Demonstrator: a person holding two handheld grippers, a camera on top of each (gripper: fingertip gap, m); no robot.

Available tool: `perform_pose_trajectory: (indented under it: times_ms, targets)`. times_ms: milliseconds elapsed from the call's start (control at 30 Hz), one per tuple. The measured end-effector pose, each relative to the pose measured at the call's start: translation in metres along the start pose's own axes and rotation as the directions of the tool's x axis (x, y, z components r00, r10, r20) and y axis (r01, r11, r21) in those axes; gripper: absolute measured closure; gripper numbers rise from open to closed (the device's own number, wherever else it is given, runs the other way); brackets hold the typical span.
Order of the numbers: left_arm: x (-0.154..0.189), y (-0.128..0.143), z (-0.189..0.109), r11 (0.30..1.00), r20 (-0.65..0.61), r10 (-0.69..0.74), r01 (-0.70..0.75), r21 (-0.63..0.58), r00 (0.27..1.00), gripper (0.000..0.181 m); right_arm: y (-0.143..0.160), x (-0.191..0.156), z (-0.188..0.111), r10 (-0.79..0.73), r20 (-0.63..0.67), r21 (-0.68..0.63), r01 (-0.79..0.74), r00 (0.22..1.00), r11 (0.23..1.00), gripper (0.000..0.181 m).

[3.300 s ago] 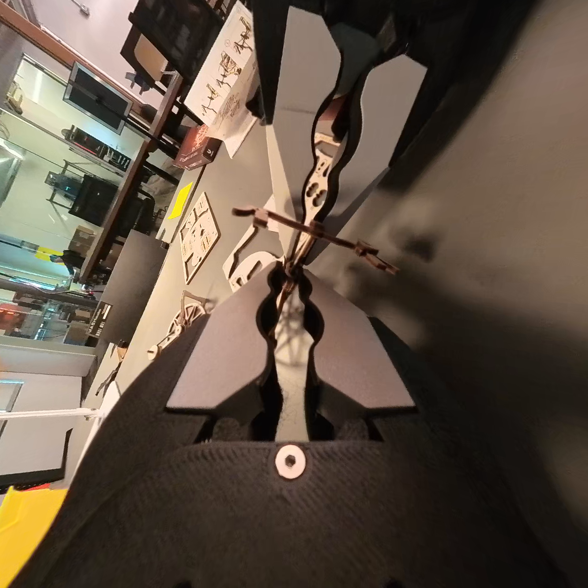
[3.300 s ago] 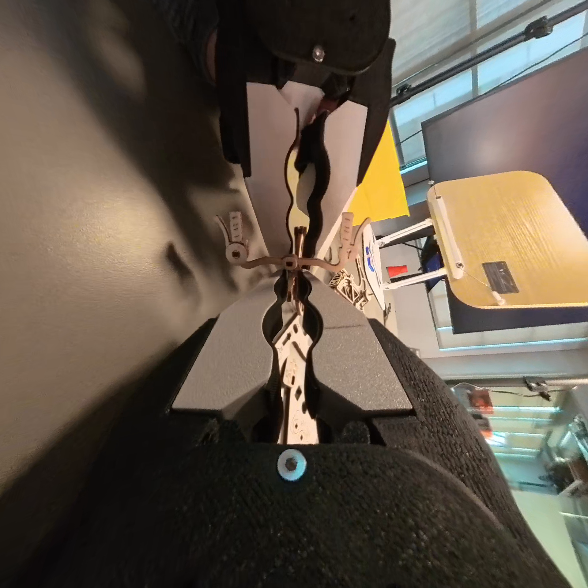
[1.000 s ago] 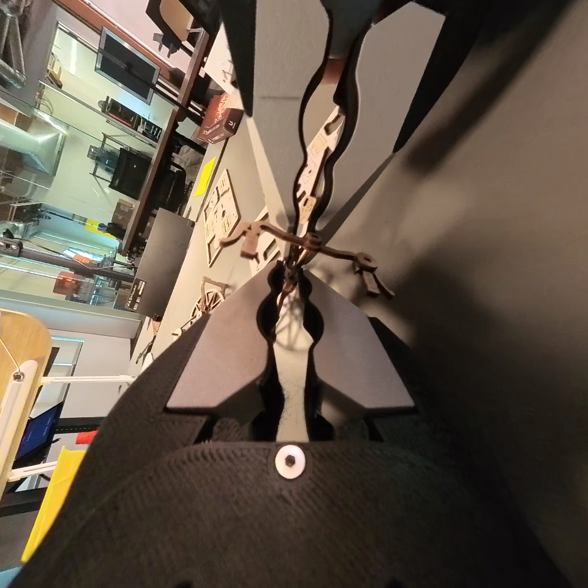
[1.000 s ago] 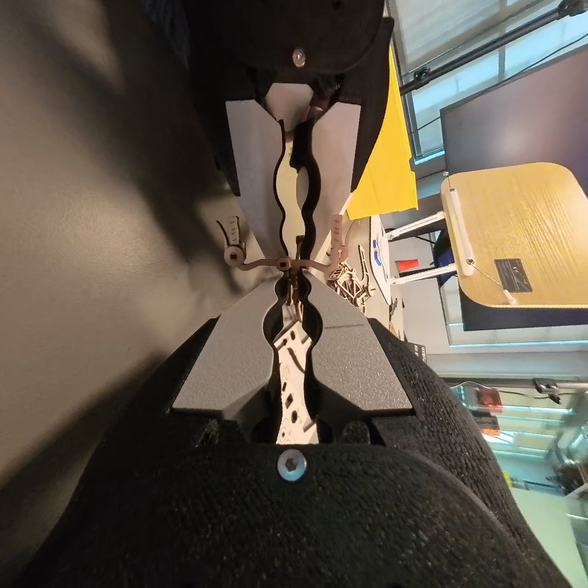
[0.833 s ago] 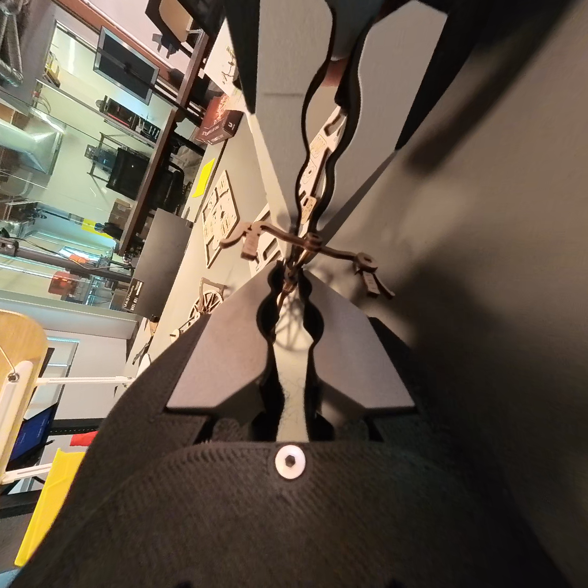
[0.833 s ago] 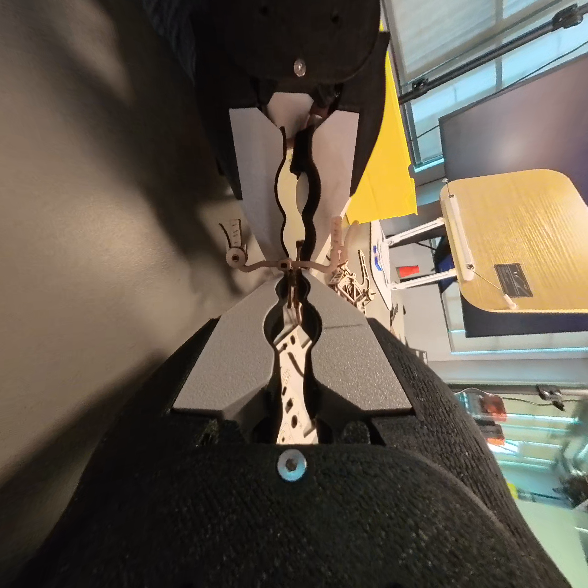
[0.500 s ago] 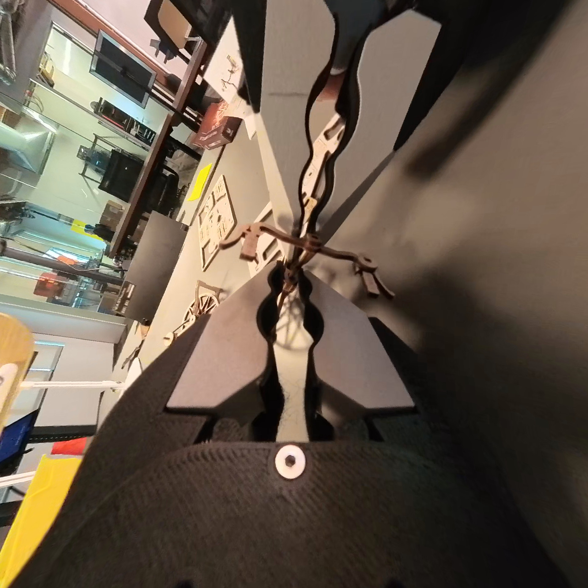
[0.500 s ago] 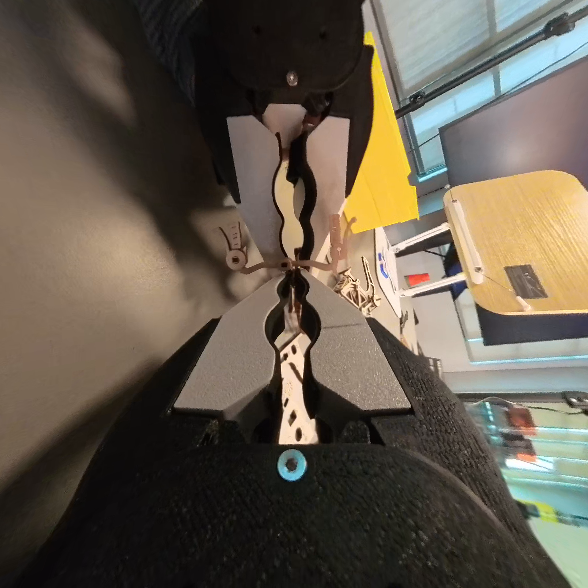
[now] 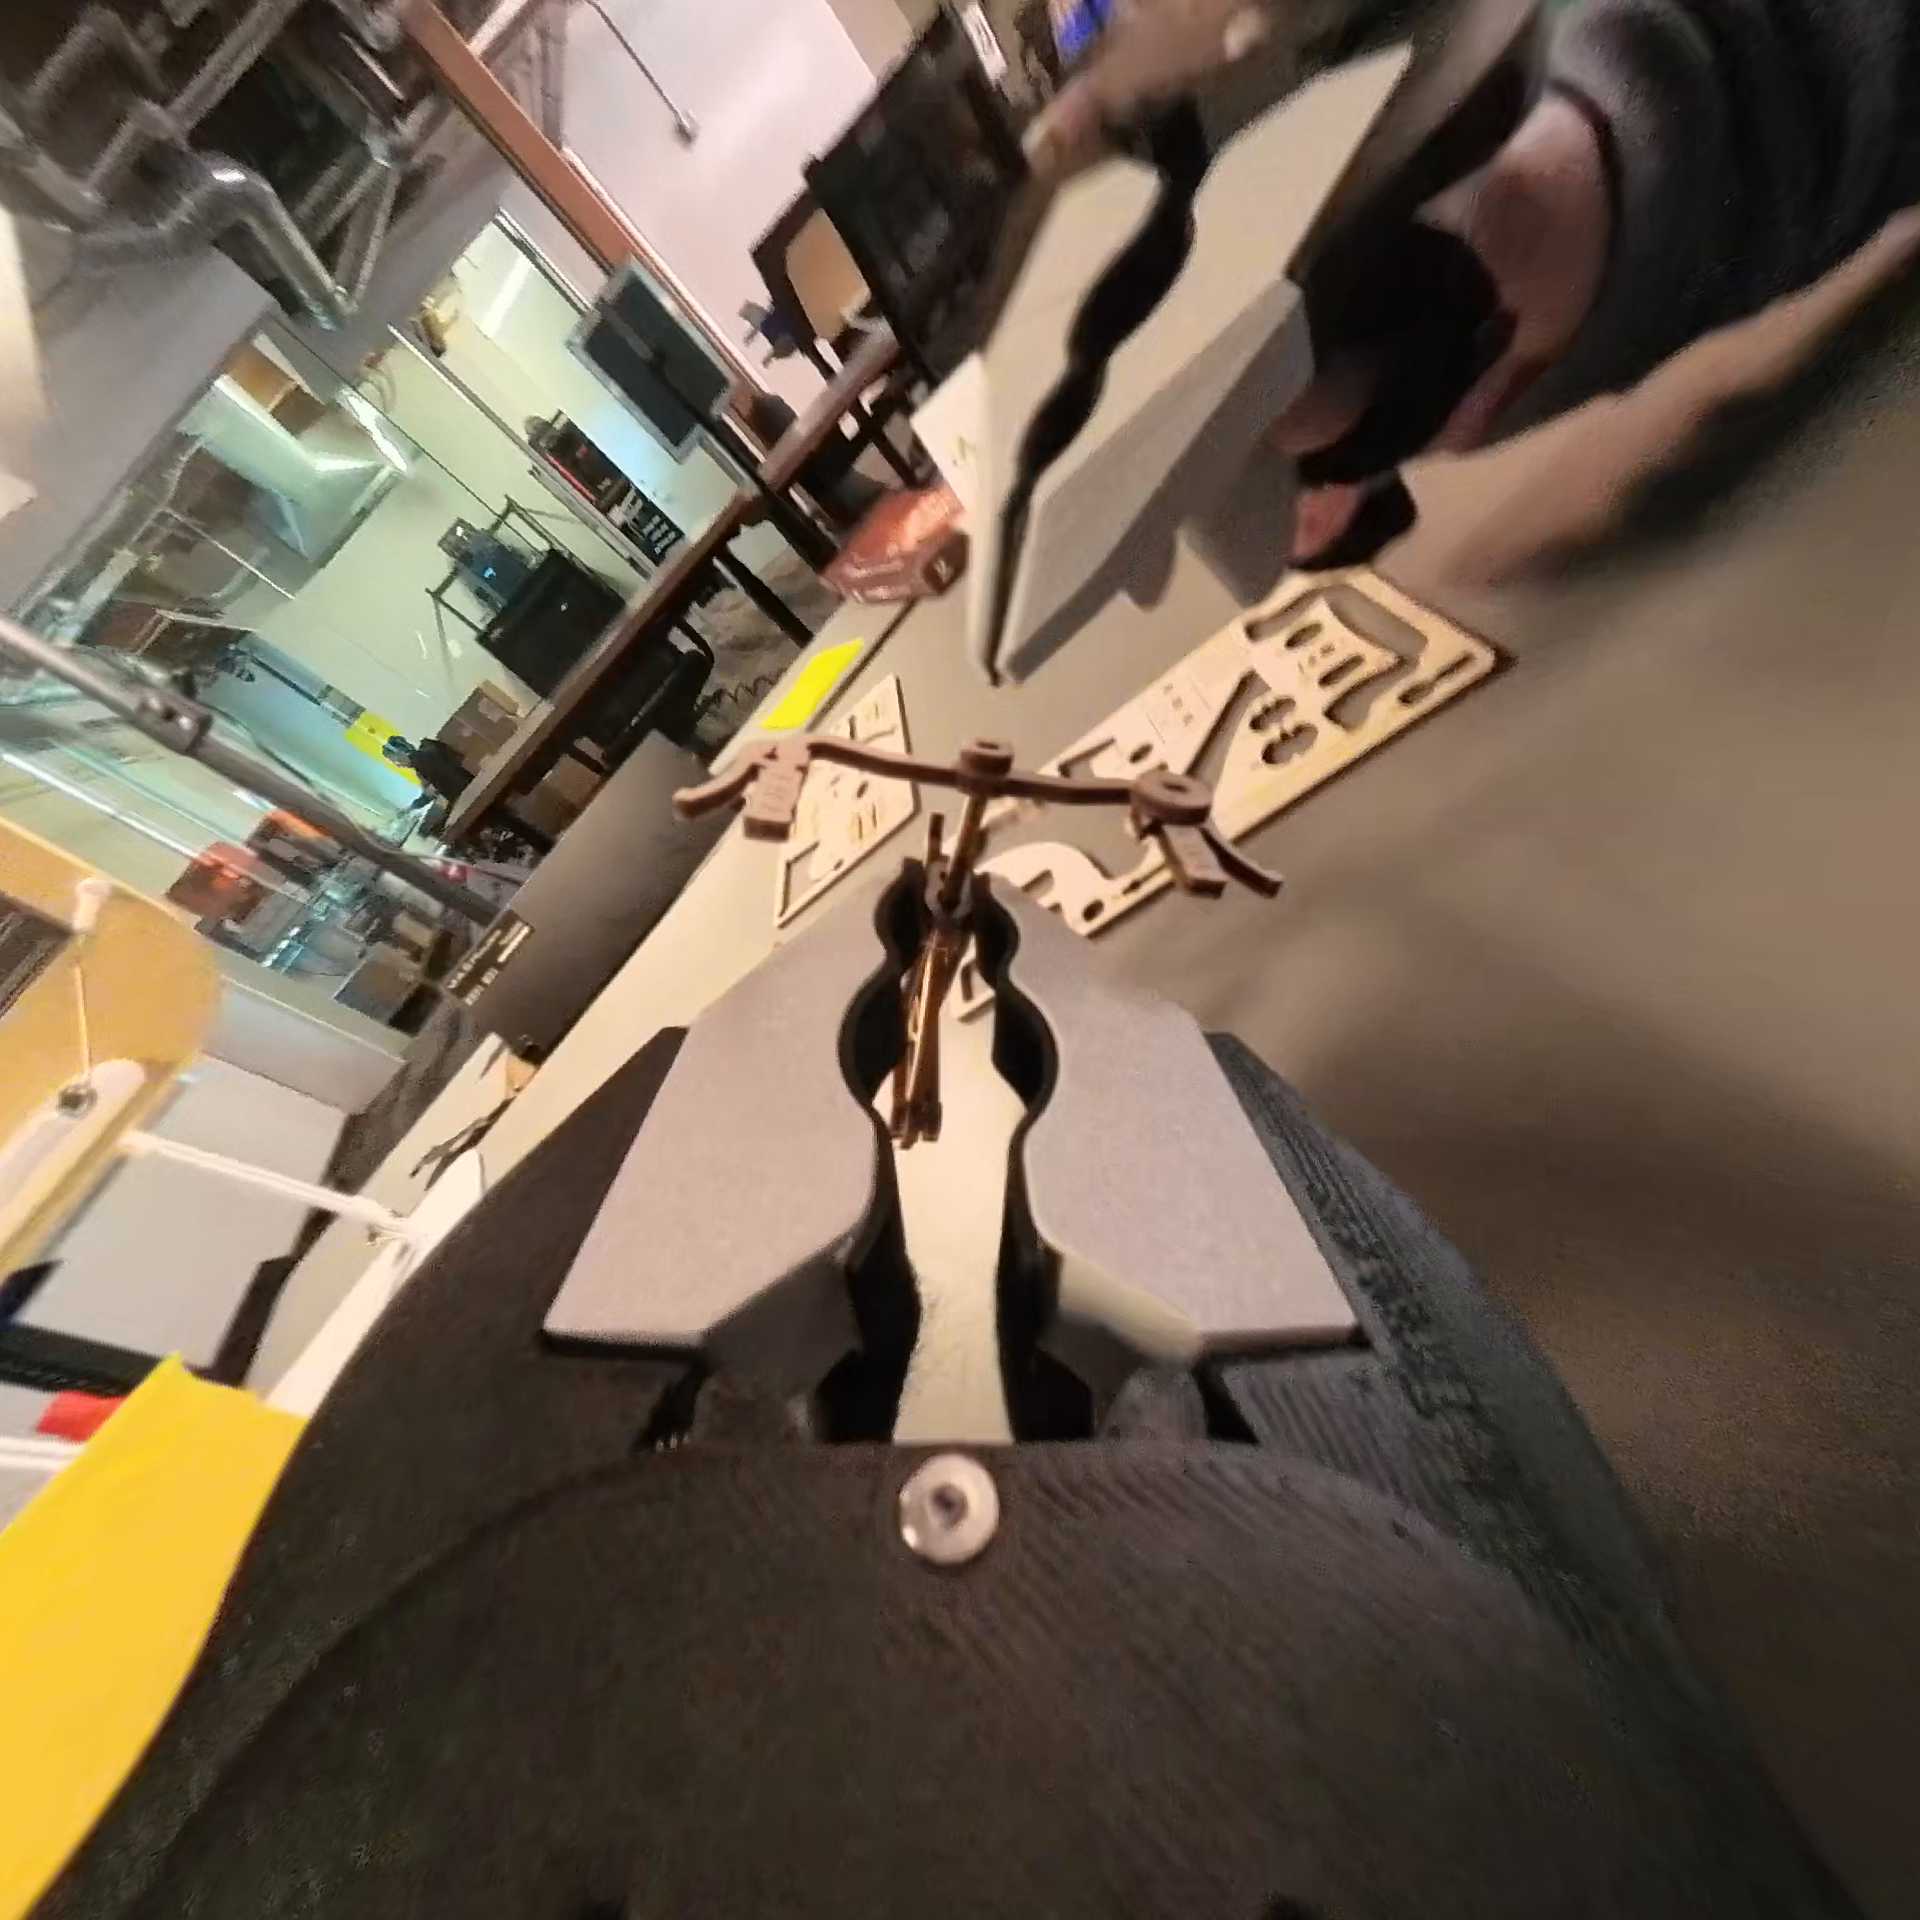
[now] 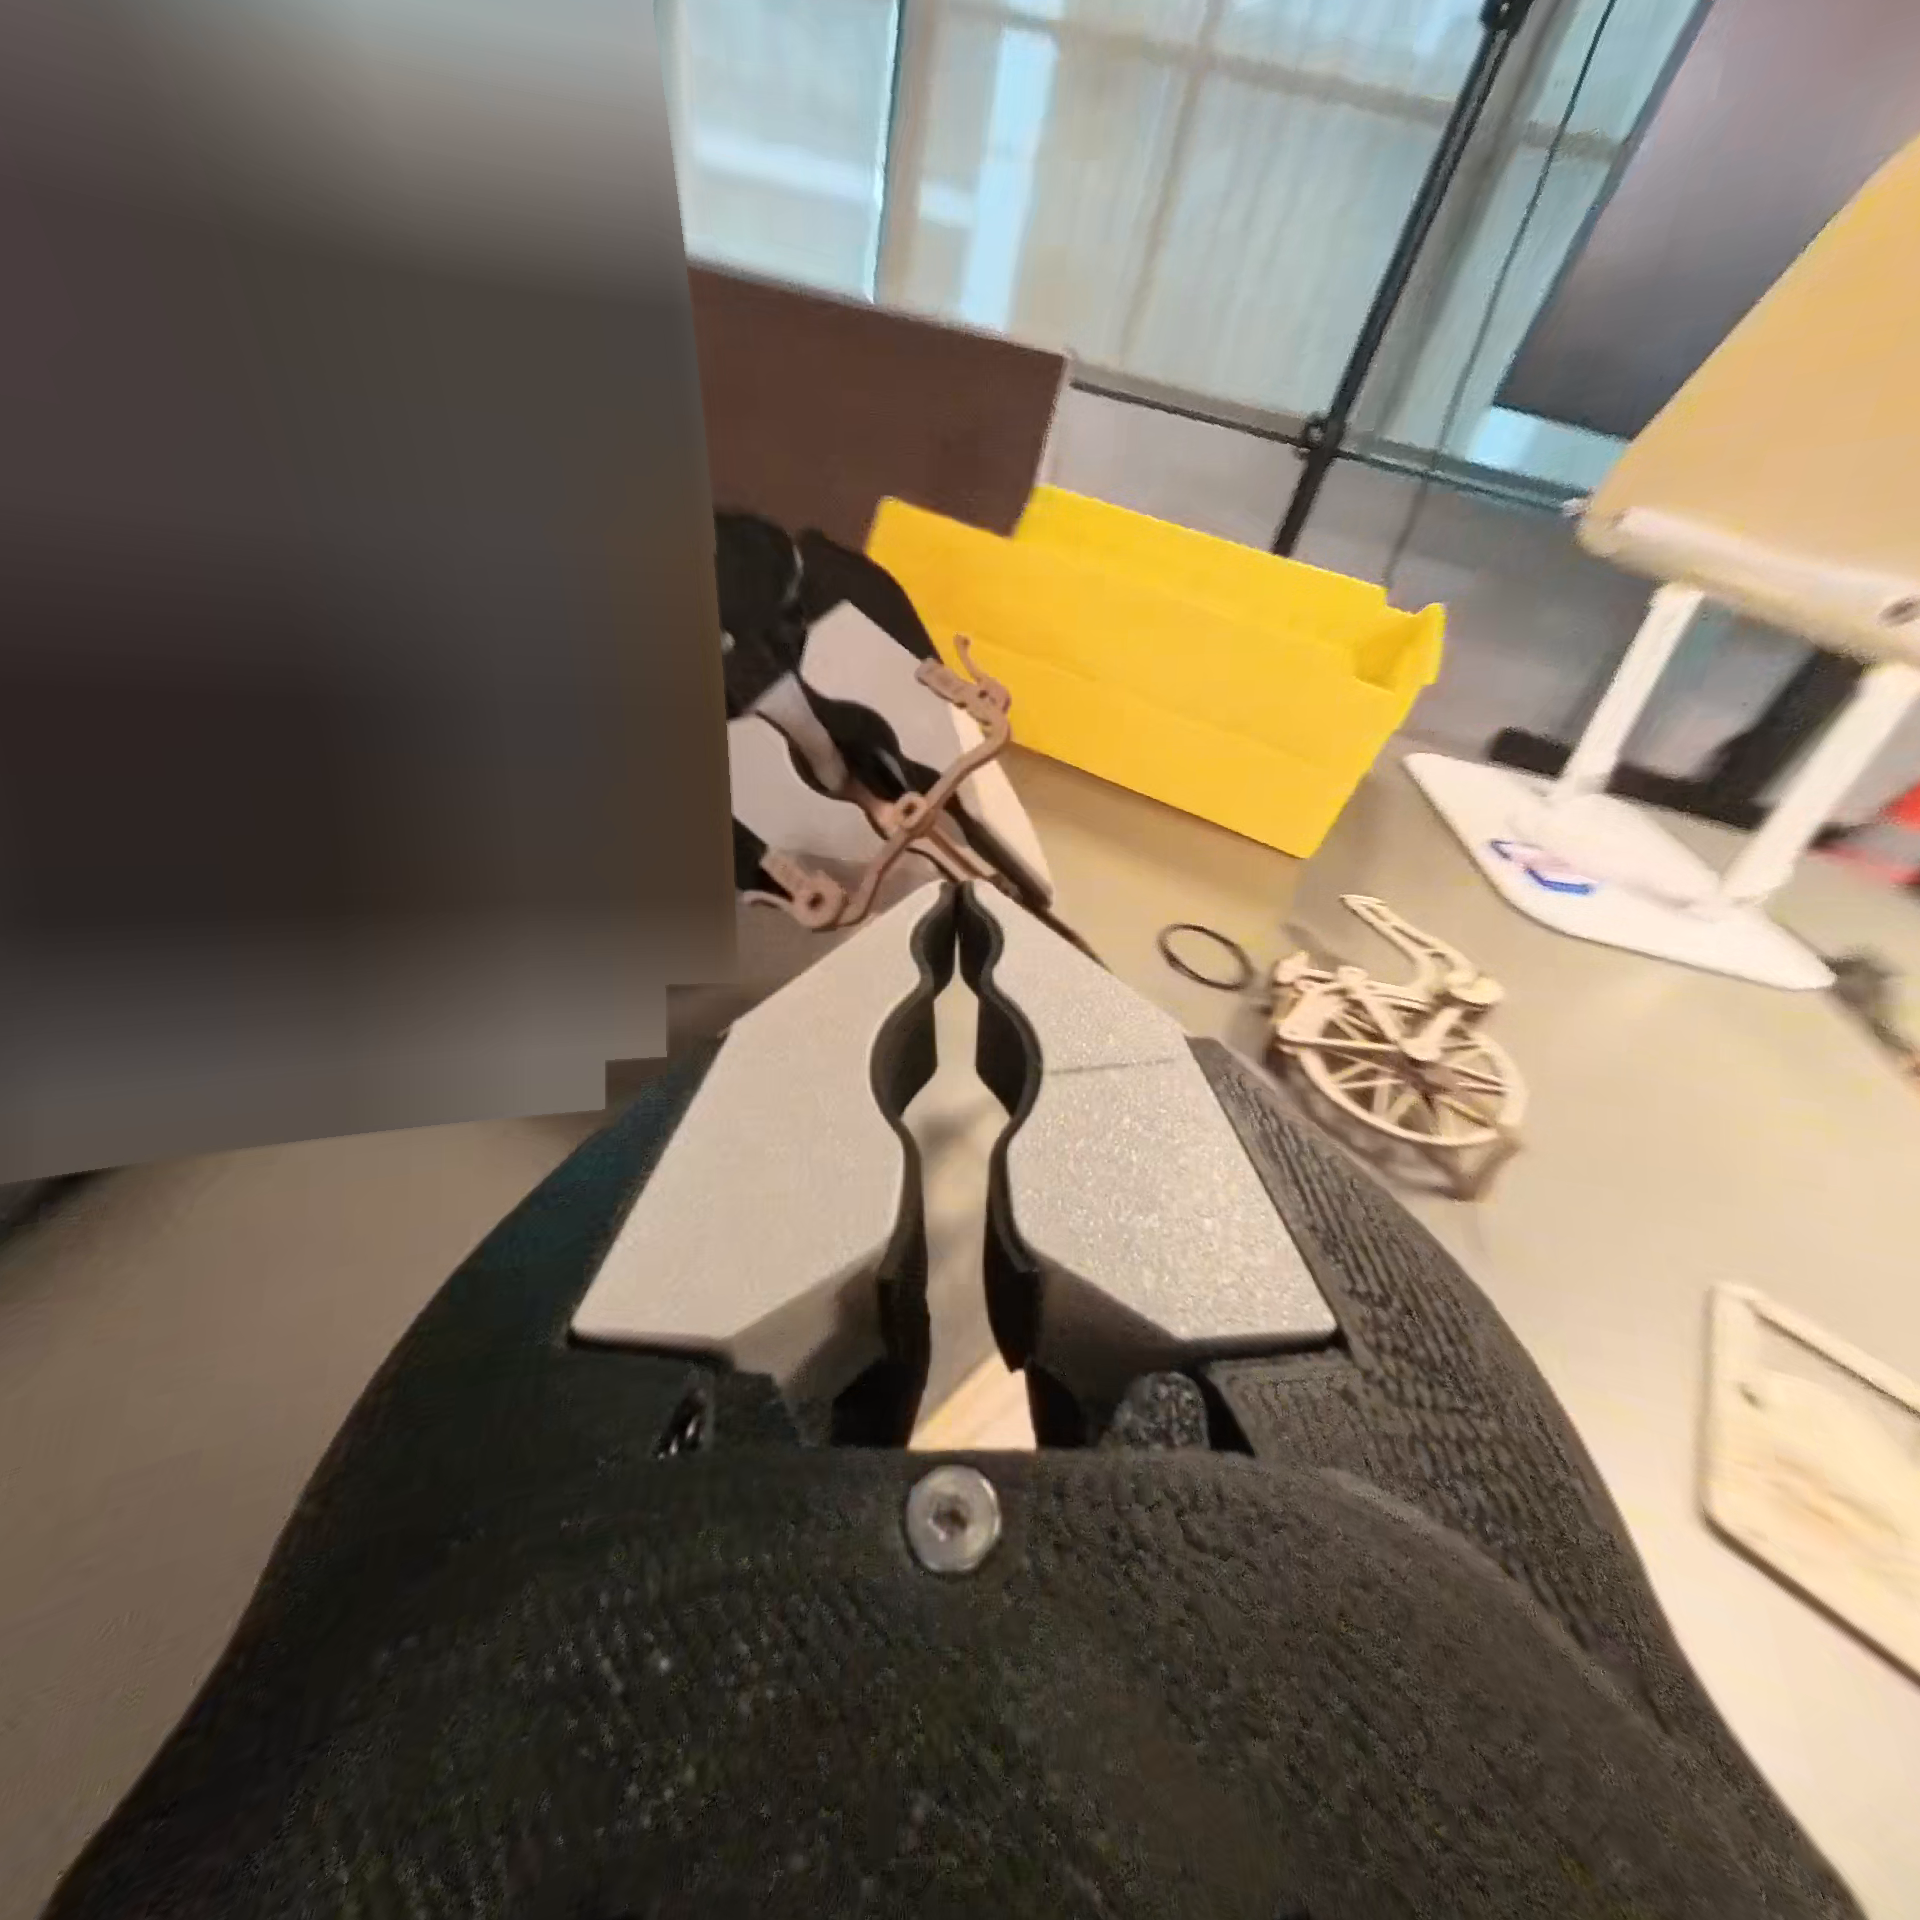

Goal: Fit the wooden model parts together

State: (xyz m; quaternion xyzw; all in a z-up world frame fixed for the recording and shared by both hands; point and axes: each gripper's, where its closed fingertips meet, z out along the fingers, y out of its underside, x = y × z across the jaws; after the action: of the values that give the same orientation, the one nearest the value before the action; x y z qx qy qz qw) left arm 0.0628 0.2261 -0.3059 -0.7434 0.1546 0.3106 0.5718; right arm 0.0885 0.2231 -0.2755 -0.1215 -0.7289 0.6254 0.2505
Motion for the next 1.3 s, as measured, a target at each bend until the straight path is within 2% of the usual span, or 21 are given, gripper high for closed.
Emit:
perform_pose_trajectory:
  times_ms: [133, 233, 333, 500, 700, 800, 933, 1000, 1033, 1133, 1233, 1300]
  targets:
    - [-0.013, -0.02, -0.012, 0.971, -0.024, -0.174, 0.175, 0.165, 0.984, 0.173, -0.016, 0.01, 0.002, 0.214, 0.029, 0.052, -0.215, 0.976, 0.975, 0.181]
    - [-0.03, -0.018, -0.018, 0.948, 0.02, -0.255, 0.246, 0.201, 0.967, 0.173, -0.008, 0.031, 0.002, 0.293, -0.091, -0.019, -0.296, 0.952, 0.955, 0.181]
    - [-0.054, -0.01, -0.025, 0.937, 0.138, -0.311, 0.278, 0.214, 0.94, 0.173, 0.038, 0.054, -0.003, 0.237, -0.285, -0.232, -0.307, 0.929, 0.923, 0.181]
    - [-0.073, -0.003, -0.036, 0.921, 0.231, -0.36, 0.306, 0.24, 0.904, 0.173, 0.09, 0.051, 0.002, 0.207, -0.31, -0.491, -0.343, 0.928, 0.801, 0.174]
    - [-0.076, -0.001, -0.038, 0.902, 0.211, -0.403, 0.347, 0.259, 0.891, 0.173, 0.105, 0.051, 0.012, 0.292, -0.306, -0.587, -0.421, 0.906, 0.691, 0.176]
    - [-0.078, -0.002, -0.041, 0.88, 0.194, -0.44, 0.377, 0.29, 0.877, 0.172, 0.111, 0.058, 0.012, 0.236, -0.346, -0.626, -0.411, 0.908, 0.662, 0.177]
    - [-0.084, -0.003, -0.047, 0.819, 0.138, -0.523, 0.45, 0.356, 0.841, 0.172, 0.113, 0.07, 0.012, 0.1, -0.346, -0.684, -0.323, 0.933, 0.654, 0.176]
    - [-0.085, -0.005, -0.05, 0.78, 0.091, -0.561, 0.488, 0.392, 0.823, 0.172, 0.099, 0.073, 0.019, 0.071, -0.333, -0.641, -0.281, 0.94, 0.715, 0.172]
    - [-0.086, -0.007, -0.053, 0.755, 0.06, -0.579, 0.507, 0.416, 0.813, 0.172, 0.085, 0.072, 0.026, 0.067, -0.307, -0.592, -0.245, 0.95, 0.767, 0.162]
    - [-0.087, -0.013, -0.059, 0.67, -0.049, -0.627, 0.571, 0.475, 0.777, 0.173, 0.022, 0.055, 0.044, 0.042, -0.173, -0.298, -0.093, 0.984, 0.95, 0.136]
    - [-0.083, -0.021, -0.063, 0.573, -0.202, -0.651, 0.648, 0.502, 0.732, 0.173, -0.024, 0.044, 0.041, 0.094, -0.104, -0.051, -0.099, 0.99, 0.994, 0.125]
    - [-0.079, -0.025, -0.064, 0.53, -0.28, -0.65, 0.685, 0.5, 0.707, 0.173, -0.033, 0.044, 0.037, 0.152, -0.083, -0.015, -0.154, 0.985, 0.988, 0.119]
